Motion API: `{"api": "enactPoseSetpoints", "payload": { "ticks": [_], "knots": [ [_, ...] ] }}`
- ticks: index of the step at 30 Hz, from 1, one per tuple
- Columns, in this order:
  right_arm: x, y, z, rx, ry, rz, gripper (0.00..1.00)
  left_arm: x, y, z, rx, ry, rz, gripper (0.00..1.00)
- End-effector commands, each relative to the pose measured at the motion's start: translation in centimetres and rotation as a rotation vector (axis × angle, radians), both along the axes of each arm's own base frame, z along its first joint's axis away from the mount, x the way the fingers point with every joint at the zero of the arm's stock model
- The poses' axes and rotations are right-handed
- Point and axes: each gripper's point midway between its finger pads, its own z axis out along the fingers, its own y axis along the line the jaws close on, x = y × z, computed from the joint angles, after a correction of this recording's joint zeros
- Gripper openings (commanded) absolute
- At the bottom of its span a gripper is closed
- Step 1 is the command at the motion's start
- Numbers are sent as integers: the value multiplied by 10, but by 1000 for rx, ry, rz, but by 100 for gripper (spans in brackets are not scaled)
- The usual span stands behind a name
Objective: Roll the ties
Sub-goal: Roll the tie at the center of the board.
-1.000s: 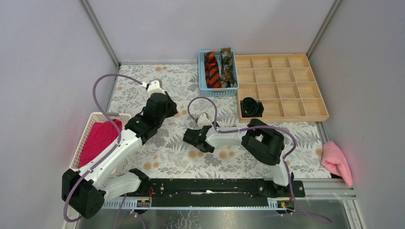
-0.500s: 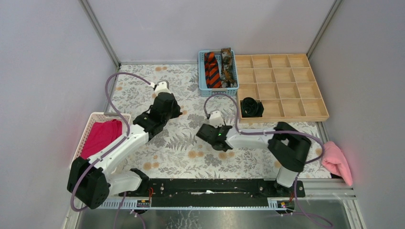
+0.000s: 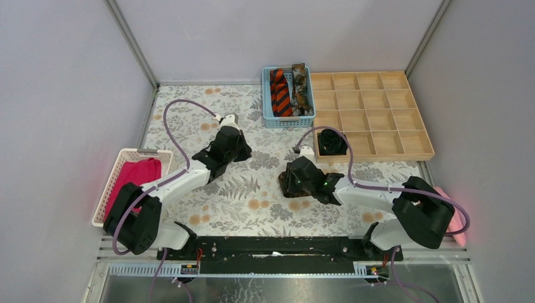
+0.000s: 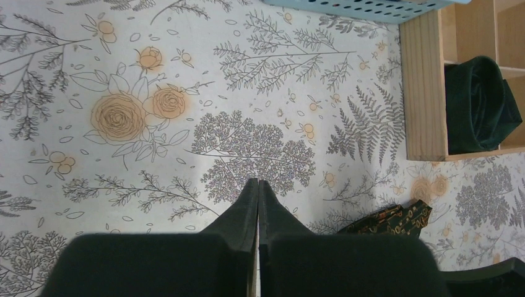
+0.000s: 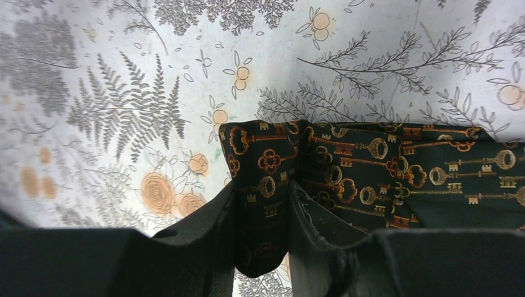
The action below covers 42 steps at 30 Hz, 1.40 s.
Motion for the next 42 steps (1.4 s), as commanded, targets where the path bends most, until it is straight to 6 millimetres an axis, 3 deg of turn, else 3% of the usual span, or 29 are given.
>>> {"api": "enactPoseSetpoints", "payload": {
  "ticks": [1,4,11,16,27,35,42],
  "knots": [
    [-1,23,25,263,36,33,36,7,-24,15,-61,-79,-74,0],
    [-7,20,21,355,81,38,36,4,-36,17,-62,-95,-119,0],
    [-4,1,33,506,103,-10,35,-5,-65,25,-67,-139,-221,0],
    [-3,-6,58,650,119,-11,35,-10,-84,25,-54,-152,-281,0],
    [-13,-25,21,629,221,-68,35,-17,-119,6,-42,-109,-397,0],
    [-13,-44,8,609,220,-130,34,-36,-150,10,-60,-132,-490,0],
    [-6,-56,16,576,170,-159,34,-51,-170,7,-81,-127,-565,0]
  ]
}}
